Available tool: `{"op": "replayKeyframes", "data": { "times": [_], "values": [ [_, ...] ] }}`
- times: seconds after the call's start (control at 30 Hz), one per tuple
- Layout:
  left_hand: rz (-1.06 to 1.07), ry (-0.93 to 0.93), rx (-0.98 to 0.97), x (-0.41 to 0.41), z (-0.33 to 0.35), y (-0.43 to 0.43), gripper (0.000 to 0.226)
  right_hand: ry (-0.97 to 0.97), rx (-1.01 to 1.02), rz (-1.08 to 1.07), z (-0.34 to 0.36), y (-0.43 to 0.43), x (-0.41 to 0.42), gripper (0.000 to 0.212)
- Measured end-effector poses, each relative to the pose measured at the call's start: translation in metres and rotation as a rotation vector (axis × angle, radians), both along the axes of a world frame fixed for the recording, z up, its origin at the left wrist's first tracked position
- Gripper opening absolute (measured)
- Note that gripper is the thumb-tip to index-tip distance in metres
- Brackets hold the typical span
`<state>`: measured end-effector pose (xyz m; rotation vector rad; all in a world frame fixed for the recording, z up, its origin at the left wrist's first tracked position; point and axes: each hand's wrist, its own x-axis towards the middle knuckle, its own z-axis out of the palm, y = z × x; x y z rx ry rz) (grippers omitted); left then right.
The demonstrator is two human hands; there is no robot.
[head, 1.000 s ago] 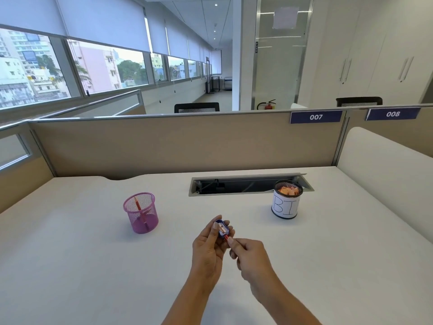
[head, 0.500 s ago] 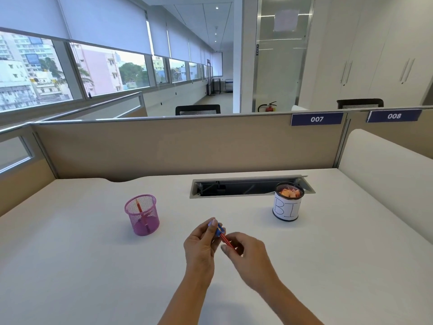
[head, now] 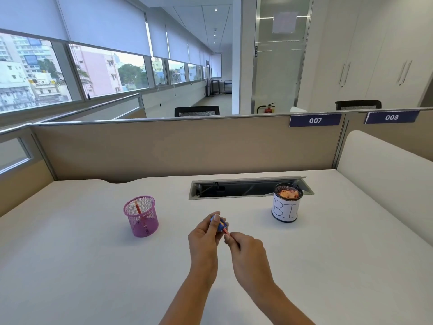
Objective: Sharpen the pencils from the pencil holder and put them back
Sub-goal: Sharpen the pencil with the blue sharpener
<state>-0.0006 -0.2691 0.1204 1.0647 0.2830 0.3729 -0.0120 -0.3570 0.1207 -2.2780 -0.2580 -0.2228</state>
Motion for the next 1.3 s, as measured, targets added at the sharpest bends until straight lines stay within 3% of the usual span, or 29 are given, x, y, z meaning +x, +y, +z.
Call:
{"op": "replayKeyframes", "data": {
  "times": [0.37,0.5,0.57,0.63,0.73,0.87,0.97,1.1,1.17,1.23,1.3],
  "values": [
    [-0.199,-0.052,-0.255,-0.003,0.009,0.005,0.024,1.008,1.058,0.160,0.035,-0.012,-0.005,0.028],
    [-0.211,-0.044,-0.314,-0.003,0.006,0.007,0.024,1.189,1.330,0.200,0.034,-0.013,0.000,0.046],
    [-0.189,-0.039,-0.271,-0.002,0.003,0.009,0.022,1.157,1.242,0.207,0.033,-0.013,0.001,0.039],
    [-0.146,-0.031,-0.216,0.000,0.002,0.012,0.020,1.027,1.035,0.216,0.033,-0.012,0.000,0.019],
    [-0.049,0.004,-0.120,0.003,0.000,0.014,0.014,0.594,0.578,0.202,0.024,-0.010,0.004,0.008],
    [0.106,0.034,0.029,0.004,0.001,0.009,0.011,-0.117,-0.071,0.139,0.005,-0.008,0.010,0.019],
    [0.204,0.046,0.095,0.003,0.005,0.001,0.013,-0.317,-0.339,0.115,-0.002,-0.008,0.010,0.012],
    [0.221,0.048,0.159,0.003,0.007,-0.005,0.009,-0.412,-0.394,0.099,-0.001,0.000,0.009,0.017],
    [0.197,0.042,0.174,0.004,0.007,-0.005,0.009,-0.343,-0.358,0.047,0.003,0.000,0.003,0.032],
    [0.151,0.029,0.164,0.005,0.006,-0.003,0.012,-0.271,-0.295,-0.026,0.000,0.003,0.006,0.029],
    [0.089,0.001,0.137,0.005,0.006,0.000,0.015,-0.090,-0.100,0.055,0.003,0.001,0.006,0.026]
  ]
}}
